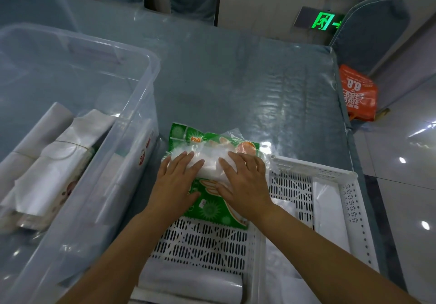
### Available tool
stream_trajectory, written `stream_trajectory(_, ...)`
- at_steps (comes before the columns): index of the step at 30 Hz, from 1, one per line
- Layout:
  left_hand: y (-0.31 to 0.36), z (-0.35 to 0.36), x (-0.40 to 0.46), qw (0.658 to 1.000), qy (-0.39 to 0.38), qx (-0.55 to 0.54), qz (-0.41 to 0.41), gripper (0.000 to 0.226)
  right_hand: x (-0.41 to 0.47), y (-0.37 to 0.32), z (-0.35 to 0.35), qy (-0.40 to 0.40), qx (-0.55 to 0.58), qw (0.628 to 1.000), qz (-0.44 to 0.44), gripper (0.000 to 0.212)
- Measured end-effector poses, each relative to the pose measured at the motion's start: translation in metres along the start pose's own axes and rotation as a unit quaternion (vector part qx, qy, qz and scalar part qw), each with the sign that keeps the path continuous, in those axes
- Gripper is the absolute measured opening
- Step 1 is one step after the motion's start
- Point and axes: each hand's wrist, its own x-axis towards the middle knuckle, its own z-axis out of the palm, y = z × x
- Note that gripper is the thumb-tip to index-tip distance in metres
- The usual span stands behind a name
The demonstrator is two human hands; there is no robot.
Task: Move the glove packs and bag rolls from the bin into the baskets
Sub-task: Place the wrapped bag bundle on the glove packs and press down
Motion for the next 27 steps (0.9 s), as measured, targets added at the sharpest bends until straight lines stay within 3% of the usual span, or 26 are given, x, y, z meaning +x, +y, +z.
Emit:
stream_trajectory(5,0.003,-0.004,0.0,0.999,0.041,-0.006,0.011,0.082,-0.002,0.0,-0.004,0.02,0.016,0.999,0.027,0.054)
stream_trajectory(8,0.004,-0.002,0.001,0.997,0.072,-0.002,0.018,0.083,-0.003,-0.001,-0.003,-0.008,0.029,0.999,0.037,0.057)
stream_trajectory(12,0.002,0.003,0.002,0.999,-0.024,0.04,0.016,0.08,-0.007,-0.003,0.006,-0.113,0.033,0.993,0.004,0.063)
stream_trajectory(14,0.0,0.006,0.003,0.998,-0.054,0.032,0.007,0.076,-0.009,-0.004,0.01,-0.129,0.023,0.991,-0.011,0.063)
stream_trajectory(22,0.003,-0.009,-0.004,1.0,0.015,0.021,-0.017,0.077,-0.01,-0.008,0.004,-0.028,0.021,0.999,0.01,0.066)
stream_trajectory(27,0.005,-0.013,-0.012,0.999,0.008,0.022,-0.036,0.077,-0.011,-0.015,-0.002,0.001,0.013,1.0,-0.007,0.066)
